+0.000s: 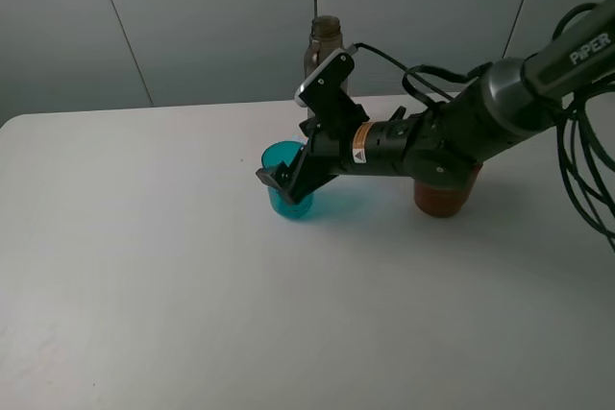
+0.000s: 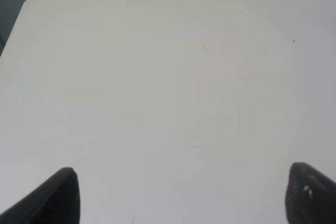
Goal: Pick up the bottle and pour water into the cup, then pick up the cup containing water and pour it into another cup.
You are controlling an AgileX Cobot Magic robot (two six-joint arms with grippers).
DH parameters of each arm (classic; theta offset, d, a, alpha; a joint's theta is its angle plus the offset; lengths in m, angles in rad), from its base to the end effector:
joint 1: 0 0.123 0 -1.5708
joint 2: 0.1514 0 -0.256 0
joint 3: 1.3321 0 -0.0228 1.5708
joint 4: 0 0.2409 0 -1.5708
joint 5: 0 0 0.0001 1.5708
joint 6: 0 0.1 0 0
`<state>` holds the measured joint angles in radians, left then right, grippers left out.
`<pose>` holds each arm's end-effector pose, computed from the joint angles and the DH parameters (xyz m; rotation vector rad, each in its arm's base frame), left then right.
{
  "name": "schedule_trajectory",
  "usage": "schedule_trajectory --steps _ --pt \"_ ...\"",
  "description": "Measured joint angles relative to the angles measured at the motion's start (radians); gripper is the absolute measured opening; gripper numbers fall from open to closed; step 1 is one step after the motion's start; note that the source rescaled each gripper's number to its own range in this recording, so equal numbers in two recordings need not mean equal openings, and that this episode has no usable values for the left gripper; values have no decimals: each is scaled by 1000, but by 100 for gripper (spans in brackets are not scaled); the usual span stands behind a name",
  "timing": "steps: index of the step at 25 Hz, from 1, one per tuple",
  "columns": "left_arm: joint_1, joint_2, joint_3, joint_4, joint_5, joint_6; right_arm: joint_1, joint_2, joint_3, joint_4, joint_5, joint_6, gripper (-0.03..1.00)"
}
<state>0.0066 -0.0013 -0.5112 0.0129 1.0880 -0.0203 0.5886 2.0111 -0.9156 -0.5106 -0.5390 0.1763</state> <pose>0.0211 0.0013 0.2691 -0.0286 2.0587 0.0070 0.2973 0.2286 0.0951 -1.0189 1.8502 0.4562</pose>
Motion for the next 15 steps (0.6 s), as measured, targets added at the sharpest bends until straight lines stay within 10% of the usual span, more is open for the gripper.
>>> schedule_trajectory --steps 9,15 --pt "0 0 0 0 0 0 0 -363 0 18 509 304 99" --pt "0 0 0 0 0 0 -63 -576 0 303 1007 101 99"
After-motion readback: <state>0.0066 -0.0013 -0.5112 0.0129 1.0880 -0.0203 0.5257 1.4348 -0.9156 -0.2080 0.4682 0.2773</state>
